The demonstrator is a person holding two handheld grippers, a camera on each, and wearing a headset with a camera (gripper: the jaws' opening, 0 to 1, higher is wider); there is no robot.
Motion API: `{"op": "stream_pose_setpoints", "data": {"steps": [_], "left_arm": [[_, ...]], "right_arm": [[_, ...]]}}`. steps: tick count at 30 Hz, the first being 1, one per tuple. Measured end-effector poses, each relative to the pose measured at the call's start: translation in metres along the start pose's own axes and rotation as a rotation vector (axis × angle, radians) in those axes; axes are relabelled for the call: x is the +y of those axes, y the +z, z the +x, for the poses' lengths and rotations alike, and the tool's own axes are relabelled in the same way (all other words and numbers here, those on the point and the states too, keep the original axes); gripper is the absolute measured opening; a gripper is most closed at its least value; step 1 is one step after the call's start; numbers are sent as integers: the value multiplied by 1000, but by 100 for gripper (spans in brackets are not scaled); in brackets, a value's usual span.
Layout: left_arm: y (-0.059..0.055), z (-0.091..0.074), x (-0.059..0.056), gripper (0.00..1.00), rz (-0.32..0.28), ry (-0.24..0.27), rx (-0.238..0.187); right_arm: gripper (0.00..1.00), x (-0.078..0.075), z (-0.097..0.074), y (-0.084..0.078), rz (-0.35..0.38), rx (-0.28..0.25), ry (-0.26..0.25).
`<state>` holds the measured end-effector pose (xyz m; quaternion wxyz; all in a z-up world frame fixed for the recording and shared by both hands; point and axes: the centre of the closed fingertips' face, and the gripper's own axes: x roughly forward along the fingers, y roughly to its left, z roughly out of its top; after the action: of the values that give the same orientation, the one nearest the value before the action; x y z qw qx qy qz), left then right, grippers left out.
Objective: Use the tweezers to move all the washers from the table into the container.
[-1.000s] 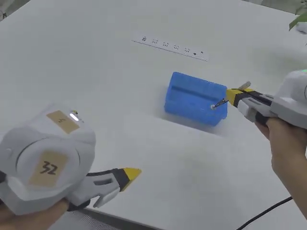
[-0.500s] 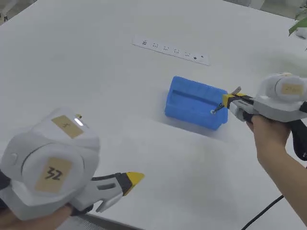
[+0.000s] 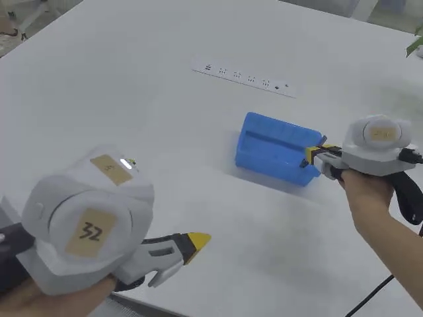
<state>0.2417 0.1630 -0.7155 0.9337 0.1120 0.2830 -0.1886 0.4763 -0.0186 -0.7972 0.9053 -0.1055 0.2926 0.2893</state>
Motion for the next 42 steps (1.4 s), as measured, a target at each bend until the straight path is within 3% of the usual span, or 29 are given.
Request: {"op": "stream_pose_setpoints", "data": {"steps": [6,10,12,15,17,20,24,26,30,33,35,36,39,42], "left_arm": [[12,1,-4,76,32,-38,-17],[36,2,-3,70,56,-64,-70],[52,3,-3,66,64,-92,-106],[77,4,-11,53,44,-188,-172],[90,4,-19,47,6,-259,-215],[111,8,-25,43,-7,-348,-257],[131,7,-43,32,1,-503,-270],[140,8,-50,31,19,-554,-280],[144,14,-60,28,54,-641,-257],[147,18,-67,24,57,-704,-253],[147,23,-70,19,51,-735,-248],[146,25,-73,17,56,-750,-240],[143,24,-87,13,94,-838,-239],[137,23,-100,12,154,-899,-210]], "right_arm": [[2,2,0,0,24,3,6],[2,3,-9,10,2,-18,5],[2,8,-24,25,-16,-72,8],[2,17,-49,46,-28,-156,49],[2,25,-63,52,-51,-181,64],[1,51,-90,62,-42,-240,138],[2,77,-112,58,-61,-241,218],[1,90,-123,55,-75,-239,266],[1,116,-143,50,-110,-224,373],[1,127,-152,46,-133,-218,424],[2,133,-157,40,-142,-188,428],[2,141,-161,37,-169,-183,455],[2,150,-165,27,-215,-152,471],[2,157,-168,23,-226,-138,497]]}}
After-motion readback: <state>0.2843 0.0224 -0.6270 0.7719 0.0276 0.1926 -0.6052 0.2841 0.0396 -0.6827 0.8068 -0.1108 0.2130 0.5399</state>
